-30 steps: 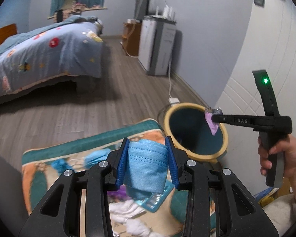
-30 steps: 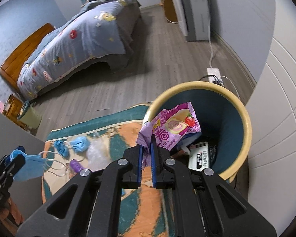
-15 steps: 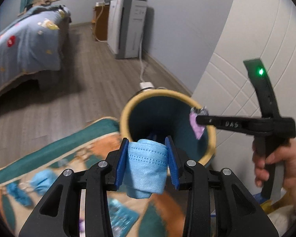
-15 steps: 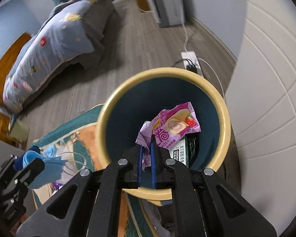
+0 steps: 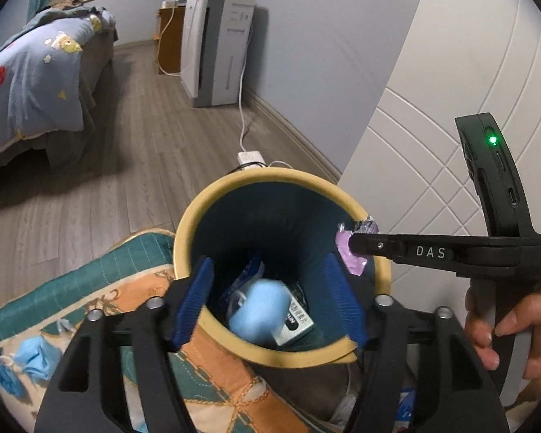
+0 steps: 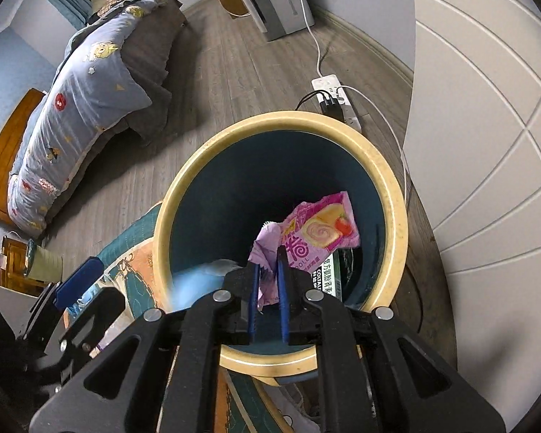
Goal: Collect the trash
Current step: 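Carry the wrapper and mask over the bin and open both tools to drop them, then withdraw both tools from the bin back over the cushion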
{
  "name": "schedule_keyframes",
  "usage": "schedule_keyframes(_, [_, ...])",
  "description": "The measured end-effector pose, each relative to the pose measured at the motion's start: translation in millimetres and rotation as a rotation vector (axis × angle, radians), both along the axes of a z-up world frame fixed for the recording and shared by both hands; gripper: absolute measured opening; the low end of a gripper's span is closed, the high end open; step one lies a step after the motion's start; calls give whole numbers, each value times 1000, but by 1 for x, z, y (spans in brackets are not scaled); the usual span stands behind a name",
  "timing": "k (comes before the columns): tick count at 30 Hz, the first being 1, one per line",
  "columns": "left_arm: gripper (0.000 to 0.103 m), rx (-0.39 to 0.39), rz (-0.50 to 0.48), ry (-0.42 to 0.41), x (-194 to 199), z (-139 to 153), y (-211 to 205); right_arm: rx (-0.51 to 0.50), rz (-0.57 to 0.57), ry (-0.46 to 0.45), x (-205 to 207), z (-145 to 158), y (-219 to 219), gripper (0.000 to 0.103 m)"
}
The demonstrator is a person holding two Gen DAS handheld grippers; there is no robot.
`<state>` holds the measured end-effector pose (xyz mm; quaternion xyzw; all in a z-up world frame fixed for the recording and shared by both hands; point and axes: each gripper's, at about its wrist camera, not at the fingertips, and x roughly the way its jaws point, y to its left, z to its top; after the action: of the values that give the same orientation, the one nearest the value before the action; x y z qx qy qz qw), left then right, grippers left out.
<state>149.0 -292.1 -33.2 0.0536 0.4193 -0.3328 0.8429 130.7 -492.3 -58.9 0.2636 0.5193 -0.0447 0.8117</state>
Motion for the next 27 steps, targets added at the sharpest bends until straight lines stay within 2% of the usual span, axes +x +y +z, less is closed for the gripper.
schedule_keyframes(2, [74, 6, 10, 1, 1, 0, 3, -2, -4, 1, 0, 0, 0, 27])
schedule_keyframes(6, [86, 18, 36, -10, -2, 4, 18, -13, -2, -5, -1, 3, 4, 42])
schedule_keyframes(8, [94, 35, 55, -23, -3, 8, 27, -29, 4, -14, 0, 7, 7, 62])
schedule_keyframes(13, [96, 74, 107, -42, -9, 20, 61, -79, 22, -36, 1, 18, 20, 93])
schedule_keyframes(14, [96, 84, 120, -48, -10, 24, 71, -88, 31, -39, 2, 20, 23, 96])
schedule_keyframes(19, [96, 148, 183, -96, -17, 48, 121, -164, 104, -54, 9, 33, 59, 97])
schedule_keyframes(23, [97, 214, 272, -144, -24, 72, 169, -207, 175, -67, 15, 43, 95, 97])
schedule_keyframes(27, [98, 197, 358, -140, -34, 84, 214, -234, 235, -85, 17, 52, 133, 97])
